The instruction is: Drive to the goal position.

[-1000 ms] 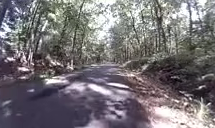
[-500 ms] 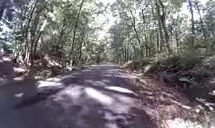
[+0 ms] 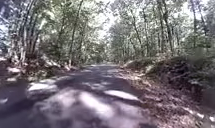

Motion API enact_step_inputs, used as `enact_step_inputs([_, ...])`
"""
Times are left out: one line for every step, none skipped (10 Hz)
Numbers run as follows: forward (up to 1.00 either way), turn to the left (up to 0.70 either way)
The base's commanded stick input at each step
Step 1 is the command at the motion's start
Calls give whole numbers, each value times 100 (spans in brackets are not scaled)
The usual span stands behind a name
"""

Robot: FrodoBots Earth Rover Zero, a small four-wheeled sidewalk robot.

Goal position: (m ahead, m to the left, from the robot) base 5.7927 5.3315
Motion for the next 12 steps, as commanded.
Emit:
enact_step_inputs([70, 0])
enact_step_inputs([70, 0])
enact_step_inputs([70, 0])
enact_step_inputs([70, -3])
enact_step_inputs([70, -14])
enact_step_inputs([70, -11])
enact_step_inputs([70, -1])
enact_step_inputs([70, 0])
enact_step_inputs([70, 0])
enact_step_inputs([70, 0])
enact_step_inputs([70, 0])
enact_step_inputs([70, 0])
